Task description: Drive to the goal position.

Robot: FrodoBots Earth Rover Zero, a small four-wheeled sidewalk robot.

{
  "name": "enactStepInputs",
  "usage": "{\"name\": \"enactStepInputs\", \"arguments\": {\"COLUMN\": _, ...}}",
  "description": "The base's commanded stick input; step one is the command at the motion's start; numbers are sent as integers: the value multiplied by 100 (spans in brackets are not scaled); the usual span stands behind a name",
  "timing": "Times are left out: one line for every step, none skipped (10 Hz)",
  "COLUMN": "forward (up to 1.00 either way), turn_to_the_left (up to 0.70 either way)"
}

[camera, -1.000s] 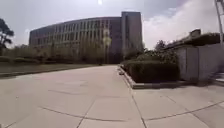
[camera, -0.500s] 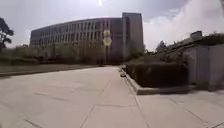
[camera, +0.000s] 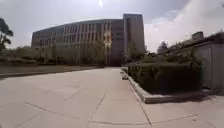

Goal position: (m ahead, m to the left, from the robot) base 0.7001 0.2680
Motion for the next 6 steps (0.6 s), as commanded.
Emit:
{"name": "enactStepInputs", "arguments": {"forward": 100, "turn_to_the_left": -23}}
{"name": "enactStepInputs", "arguments": {"forward": 100, "turn_to_the_left": 0}}
{"name": "enactStepInputs", "arguments": {"forward": 100, "turn_to_the_left": 0}}
{"name": "enactStepInputs", "arguments": {"forward": 100, "turn_to_the_left": 0}}
{"name": "enactStepInputs", "arguments": {"forward": 100, "turn_to_the_left": 0}}
{"name": "enactStepInputs", "arguments": {"forward": 100, "turn_to_the_left": 0}}
